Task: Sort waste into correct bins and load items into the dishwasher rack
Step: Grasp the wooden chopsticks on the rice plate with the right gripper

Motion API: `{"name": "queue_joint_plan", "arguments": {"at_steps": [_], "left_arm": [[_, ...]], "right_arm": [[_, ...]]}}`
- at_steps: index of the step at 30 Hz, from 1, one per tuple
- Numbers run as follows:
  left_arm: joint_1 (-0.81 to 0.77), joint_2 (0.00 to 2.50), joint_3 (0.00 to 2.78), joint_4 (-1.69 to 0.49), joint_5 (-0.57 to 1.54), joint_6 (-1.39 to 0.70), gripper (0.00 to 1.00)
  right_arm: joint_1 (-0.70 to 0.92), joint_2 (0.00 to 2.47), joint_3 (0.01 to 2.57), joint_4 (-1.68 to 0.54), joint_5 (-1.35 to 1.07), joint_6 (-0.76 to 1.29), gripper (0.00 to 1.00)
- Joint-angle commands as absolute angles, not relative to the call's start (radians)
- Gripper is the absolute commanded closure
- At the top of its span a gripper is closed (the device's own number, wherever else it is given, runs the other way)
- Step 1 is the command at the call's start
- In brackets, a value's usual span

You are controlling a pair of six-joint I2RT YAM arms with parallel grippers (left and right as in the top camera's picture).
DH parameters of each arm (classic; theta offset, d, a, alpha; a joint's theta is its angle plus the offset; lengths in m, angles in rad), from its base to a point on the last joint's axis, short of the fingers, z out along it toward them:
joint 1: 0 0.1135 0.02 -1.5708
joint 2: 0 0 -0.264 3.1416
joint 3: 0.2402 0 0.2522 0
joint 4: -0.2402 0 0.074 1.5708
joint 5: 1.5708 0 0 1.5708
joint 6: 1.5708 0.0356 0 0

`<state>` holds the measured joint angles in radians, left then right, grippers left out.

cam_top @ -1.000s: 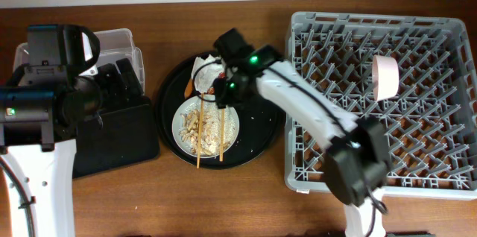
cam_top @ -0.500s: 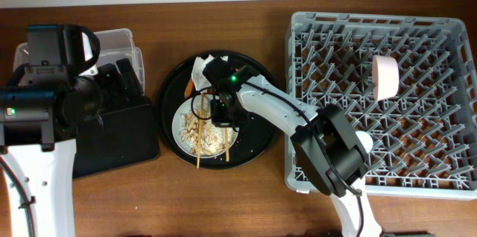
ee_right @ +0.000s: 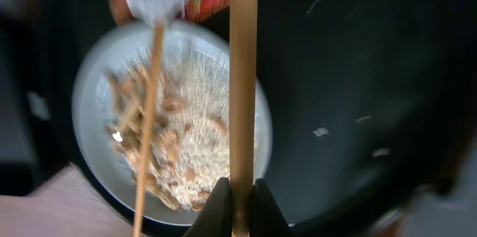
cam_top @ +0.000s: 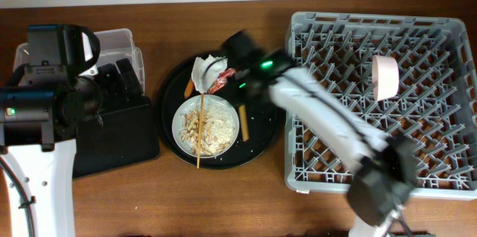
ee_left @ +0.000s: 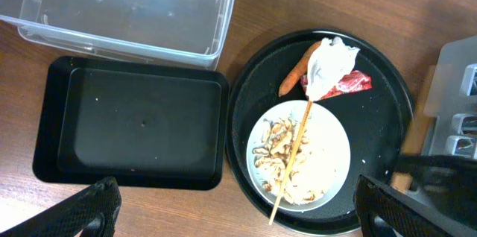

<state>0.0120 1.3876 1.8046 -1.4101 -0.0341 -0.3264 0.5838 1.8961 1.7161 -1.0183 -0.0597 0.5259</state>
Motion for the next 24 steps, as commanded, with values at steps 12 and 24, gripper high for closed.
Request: {"name": "queue_joint_plan", "arguments": {"at_steps": [12, 24], "left_arm": [[0.016, 1.388, 1.813, -1.408, -0.034, -0.337, 0.01], [0.016, 1.388, 1.813, -1.409, -0.034, -0.337, 0.01]], "right_arm": [[0.474, 1.780, 1.596, -0.996, 0.011, 0.349, 0.50], [0.777, 2.002, 1.593, -0.719, -0.112, 0.562, 0.56]]}}
